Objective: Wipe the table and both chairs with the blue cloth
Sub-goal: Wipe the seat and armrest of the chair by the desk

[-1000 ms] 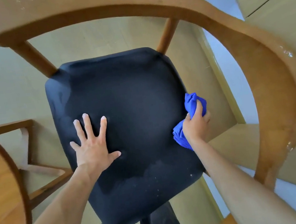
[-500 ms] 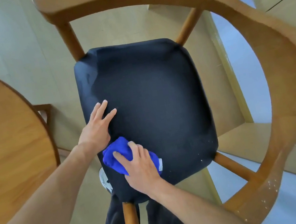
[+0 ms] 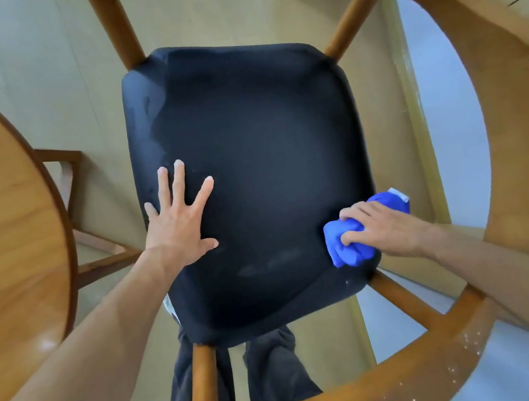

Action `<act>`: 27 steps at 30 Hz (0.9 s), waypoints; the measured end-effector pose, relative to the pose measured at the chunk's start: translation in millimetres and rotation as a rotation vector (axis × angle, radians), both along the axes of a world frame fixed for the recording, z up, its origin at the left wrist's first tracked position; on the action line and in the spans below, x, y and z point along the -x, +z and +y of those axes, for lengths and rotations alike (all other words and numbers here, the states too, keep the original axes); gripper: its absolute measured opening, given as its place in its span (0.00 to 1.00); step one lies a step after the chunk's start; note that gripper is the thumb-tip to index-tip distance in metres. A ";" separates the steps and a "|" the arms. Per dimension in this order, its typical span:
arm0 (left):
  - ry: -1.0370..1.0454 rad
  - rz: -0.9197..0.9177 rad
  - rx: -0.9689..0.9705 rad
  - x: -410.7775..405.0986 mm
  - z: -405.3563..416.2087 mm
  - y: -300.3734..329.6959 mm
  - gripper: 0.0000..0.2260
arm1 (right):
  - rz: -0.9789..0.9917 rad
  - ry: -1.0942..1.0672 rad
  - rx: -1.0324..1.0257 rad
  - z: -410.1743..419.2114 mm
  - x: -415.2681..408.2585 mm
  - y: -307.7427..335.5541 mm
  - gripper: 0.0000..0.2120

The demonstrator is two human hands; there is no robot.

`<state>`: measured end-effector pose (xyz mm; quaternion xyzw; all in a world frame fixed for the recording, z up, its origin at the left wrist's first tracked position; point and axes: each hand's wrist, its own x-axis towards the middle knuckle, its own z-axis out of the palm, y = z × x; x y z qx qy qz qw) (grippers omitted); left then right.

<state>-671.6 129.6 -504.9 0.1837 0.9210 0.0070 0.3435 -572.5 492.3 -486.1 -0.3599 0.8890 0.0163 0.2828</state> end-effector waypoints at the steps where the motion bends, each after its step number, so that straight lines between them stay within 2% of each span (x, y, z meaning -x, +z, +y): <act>1: 0.005 -0.002 -0.001 0.5 -0.1 0.2 0.50 | 0.005 -0.025 -0.013 -6.5 2.0 0.3 0.30; 4: 0.015 -0.015 0.003 1.2 1.4 1.1 0.50 | 0.022 -0.043 0.139 -63.6 -7.0 -11.9 0.29; 8: 0.031 -0.014 -0.002 0.8 1.8 0.0 0.50 | 0.050 0.033 0.379 -174.8 -15.7 -24.9 0.19; 11: 0.038 -0.006 -0.009 0.1 0.9 -0.3 0.51 | 0.048 0.085 0.331 -224.5 -19.4 -19.8 0.16; 13: 0.036 0.001 -0.009 0.7 -0.6 -0.7 0.51 | 0.025 0.077 0.356 -216.8 -18.6 -20.3 0.18; 16: 0.029 0.000 -0.008 0.8 -1.0 -0.3 0.50 | -0.023 0.109 0.402 -150.3 -9.9 -24.4 0.22; 19: 0.030 -0.006 -0.016 0.9 -1.8 0.7 0.50 | 0.021 0.011 0.253 -54.1 1.7 -16.6 0.23; 21: 0.040 -0.012 -0.029 0.8 -1.5 1.3 0.49 | 0.009 -0.044 0.080 -14.4 8.0 -2.5 0.31; 23: 0.048 -0.019 -0.034 0.7 -1.2 1.5 0.49 | 0.039 -0.068 0.029 -20.6 10.1 2.4 0.32; 25: 0.056 -0.023 -0.033 0.4 -0.6 1.4 0.49 | 0.061 0.006 0.144 -65.6 1.5 -3.8 0.25; 27: 0.066 -0.021 -0.036 0.1 0.0 0.8 0.50 | 0.023 0.185 0.314 -126.1 -20.0 -16.3 0.19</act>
